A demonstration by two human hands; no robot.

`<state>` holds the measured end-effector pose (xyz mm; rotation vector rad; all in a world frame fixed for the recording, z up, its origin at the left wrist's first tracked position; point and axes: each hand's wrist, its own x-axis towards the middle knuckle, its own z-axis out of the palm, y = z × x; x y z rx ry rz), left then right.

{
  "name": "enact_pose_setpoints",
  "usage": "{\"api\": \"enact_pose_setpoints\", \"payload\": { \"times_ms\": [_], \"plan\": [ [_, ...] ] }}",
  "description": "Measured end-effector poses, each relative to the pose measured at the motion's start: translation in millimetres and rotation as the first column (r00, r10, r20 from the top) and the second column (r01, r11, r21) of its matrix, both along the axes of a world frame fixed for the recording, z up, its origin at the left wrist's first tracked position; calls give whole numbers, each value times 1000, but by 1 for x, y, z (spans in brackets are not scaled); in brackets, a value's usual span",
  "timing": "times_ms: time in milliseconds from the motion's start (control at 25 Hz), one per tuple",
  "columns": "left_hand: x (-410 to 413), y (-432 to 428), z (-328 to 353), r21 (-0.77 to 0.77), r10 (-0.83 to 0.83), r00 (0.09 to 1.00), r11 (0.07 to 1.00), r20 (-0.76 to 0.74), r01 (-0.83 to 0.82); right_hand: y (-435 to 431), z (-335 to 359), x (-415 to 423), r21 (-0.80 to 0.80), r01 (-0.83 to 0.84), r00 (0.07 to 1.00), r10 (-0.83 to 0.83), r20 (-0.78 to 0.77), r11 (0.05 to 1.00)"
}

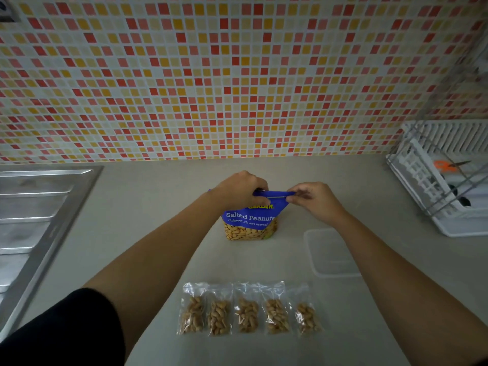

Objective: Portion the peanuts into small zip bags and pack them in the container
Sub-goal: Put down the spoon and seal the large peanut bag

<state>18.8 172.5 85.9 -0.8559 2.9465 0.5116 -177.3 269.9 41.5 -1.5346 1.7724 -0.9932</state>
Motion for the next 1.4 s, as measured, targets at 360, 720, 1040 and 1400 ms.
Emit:
{"api": "enact_pose_setpoints", "payload": {
  "times_ms": [360, 720, 1040, 1400],
  "plan": [
    [-30, 9, -8, -44, 0, 998, 999, -61, -3, -3, 0, 0, -5, -26, 997, 25, -69, 1000],
    [16, -7, -11, -263, -22, 1000, 964, 17, 26, -4, -9, 0, -47, 17, 983, -25, -183, 999],
    [72, -18, -18, -277, 113, 989, 951, -92, -134, -5, -7, 1, -30, 25, 985, -30, -168, 999],
    [90, -11, -28, -32, 285, 909, 951, -304, -309, 4, -7, 16, -127, 108, 983, -125, -137, 986]
  ]
}}
